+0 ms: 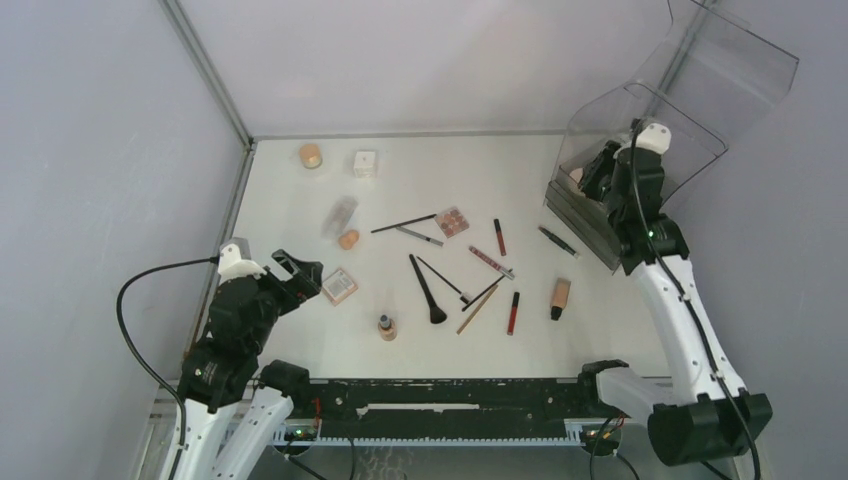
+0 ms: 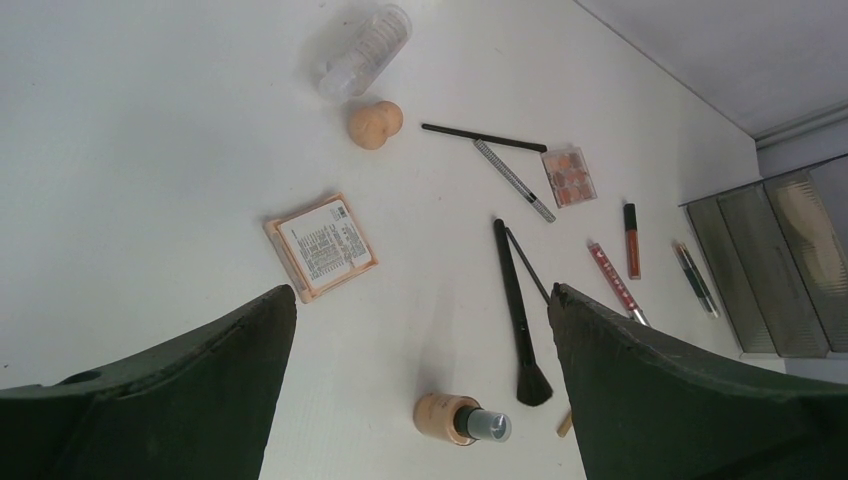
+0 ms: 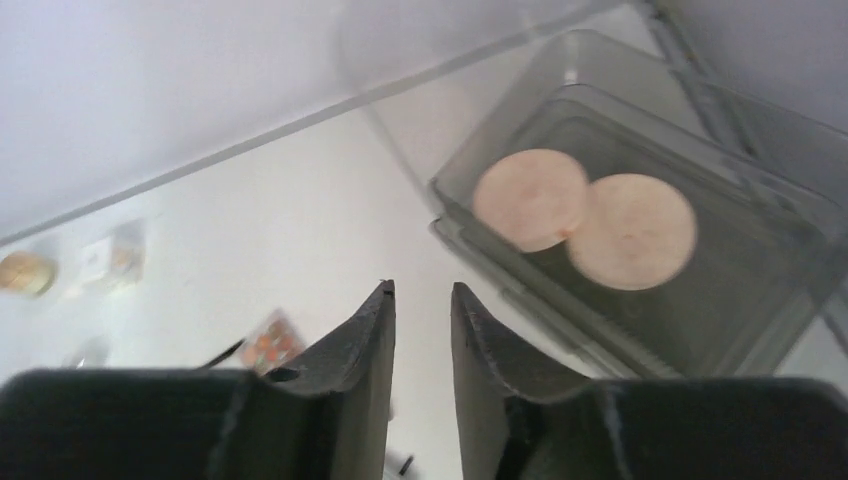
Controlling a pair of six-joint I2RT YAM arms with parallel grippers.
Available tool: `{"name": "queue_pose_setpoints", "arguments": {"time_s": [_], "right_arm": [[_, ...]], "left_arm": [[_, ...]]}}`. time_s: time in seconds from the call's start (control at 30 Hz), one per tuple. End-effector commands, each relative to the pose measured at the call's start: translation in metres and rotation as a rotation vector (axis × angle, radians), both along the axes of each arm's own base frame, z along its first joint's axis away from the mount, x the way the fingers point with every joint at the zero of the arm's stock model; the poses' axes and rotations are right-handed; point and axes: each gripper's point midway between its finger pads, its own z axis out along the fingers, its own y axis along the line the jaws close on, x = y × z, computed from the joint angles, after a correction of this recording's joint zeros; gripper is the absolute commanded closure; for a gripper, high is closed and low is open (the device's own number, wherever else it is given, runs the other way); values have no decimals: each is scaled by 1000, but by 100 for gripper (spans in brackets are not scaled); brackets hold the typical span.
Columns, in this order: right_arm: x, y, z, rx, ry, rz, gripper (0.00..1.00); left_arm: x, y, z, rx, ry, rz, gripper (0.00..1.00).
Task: Organize the makeup
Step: Place the makeup tool in the storage box.
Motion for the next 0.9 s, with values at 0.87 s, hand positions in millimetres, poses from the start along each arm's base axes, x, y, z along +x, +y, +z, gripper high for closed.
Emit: {"name": "queue_pose_setpoints", "arguments": {"time_s": [0.87], "right_arm": [[-118, 255, -156, -143, 405, 729, 40]], "left_arm": [[18, 2, -61, 109, 308, 37, 1]]}}
